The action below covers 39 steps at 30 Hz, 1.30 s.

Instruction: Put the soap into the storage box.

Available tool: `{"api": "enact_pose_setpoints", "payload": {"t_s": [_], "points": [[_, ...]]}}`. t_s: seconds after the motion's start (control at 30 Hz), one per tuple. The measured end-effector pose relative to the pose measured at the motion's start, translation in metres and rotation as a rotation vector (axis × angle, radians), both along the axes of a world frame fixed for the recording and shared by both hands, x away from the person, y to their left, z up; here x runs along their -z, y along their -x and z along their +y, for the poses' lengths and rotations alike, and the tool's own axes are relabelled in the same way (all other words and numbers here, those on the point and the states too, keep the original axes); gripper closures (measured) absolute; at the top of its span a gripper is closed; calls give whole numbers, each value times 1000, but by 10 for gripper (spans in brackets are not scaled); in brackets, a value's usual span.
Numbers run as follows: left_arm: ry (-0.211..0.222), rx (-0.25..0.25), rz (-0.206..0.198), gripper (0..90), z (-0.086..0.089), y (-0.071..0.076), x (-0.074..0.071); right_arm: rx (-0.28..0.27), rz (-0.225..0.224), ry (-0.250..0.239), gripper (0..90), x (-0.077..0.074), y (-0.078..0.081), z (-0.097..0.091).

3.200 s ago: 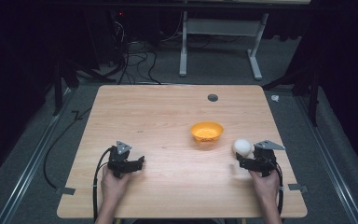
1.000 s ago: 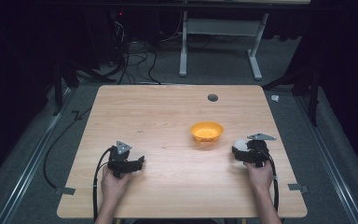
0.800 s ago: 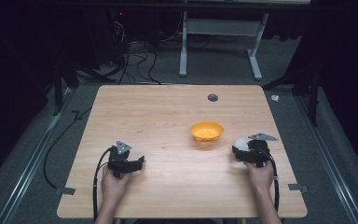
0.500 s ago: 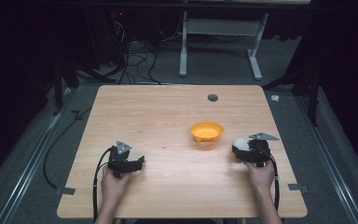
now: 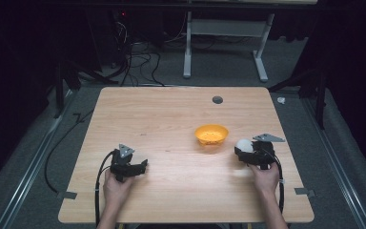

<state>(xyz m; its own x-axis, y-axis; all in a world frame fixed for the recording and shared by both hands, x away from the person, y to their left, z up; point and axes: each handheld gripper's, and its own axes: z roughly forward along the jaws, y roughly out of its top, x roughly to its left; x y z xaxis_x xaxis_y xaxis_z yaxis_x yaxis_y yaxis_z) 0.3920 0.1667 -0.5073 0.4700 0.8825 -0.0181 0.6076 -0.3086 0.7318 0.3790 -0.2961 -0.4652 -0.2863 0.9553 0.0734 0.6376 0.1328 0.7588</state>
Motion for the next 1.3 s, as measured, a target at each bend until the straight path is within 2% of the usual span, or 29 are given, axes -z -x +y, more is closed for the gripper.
{"api": "enact_pose_setpoints", "payload": {"t_s": [1.3], "points": [[1, 0, 1, 205, 0, 0, 0, -71, -40, -29, 249, -30, -6, 20]]}}
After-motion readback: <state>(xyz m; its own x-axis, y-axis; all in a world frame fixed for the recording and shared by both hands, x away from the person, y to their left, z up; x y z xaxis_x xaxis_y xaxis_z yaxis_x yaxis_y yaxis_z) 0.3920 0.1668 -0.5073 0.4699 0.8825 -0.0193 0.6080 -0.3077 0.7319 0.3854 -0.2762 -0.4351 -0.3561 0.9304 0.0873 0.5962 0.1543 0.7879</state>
